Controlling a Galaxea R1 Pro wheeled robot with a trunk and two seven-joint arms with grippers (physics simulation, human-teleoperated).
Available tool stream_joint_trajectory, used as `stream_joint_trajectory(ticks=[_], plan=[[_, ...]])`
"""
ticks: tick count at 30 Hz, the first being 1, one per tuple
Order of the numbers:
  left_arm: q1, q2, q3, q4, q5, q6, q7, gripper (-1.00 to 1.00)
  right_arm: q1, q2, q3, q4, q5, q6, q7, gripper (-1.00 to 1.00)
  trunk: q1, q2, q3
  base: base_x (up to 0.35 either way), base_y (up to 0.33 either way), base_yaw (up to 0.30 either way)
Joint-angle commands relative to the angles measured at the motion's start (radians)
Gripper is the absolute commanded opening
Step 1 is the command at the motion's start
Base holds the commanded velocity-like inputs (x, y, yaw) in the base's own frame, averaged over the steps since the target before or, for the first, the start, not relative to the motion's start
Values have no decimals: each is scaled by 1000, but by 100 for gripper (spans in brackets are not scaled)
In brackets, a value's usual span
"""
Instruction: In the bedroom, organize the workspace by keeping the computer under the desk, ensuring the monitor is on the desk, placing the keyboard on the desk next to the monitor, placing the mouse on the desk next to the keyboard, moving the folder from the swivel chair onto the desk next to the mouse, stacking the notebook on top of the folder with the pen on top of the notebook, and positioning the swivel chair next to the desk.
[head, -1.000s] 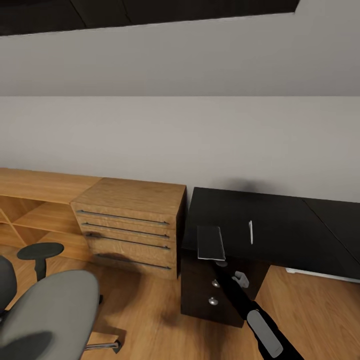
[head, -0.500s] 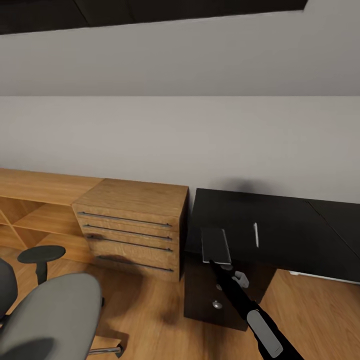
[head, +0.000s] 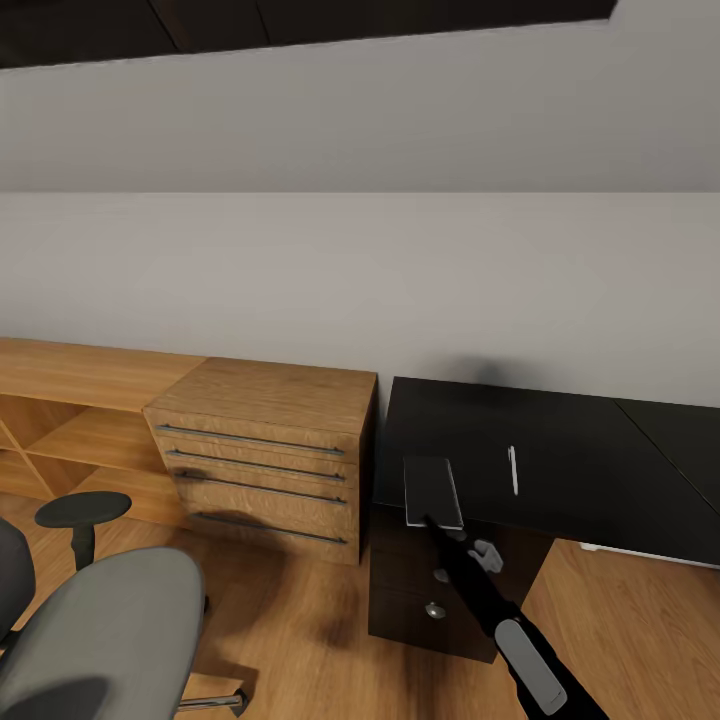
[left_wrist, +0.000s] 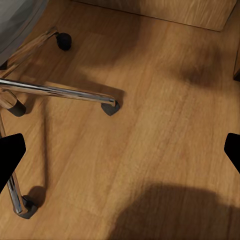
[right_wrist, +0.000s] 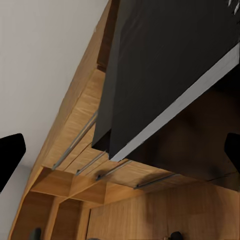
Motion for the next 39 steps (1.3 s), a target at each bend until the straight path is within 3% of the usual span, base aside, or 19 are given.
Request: stream_joint_trajectory(ticks=[1,39], plan=[[-1,0,2,0,-11,-2,9,100,-1,-1,3,0,-10,-12,3,100,0,0,-1,0,0,0],[-1,1,2,0,-10,-3,10,100,-1,-3,-14,-2,-12,-39,4,100,0,0,-1,0,0,0]])
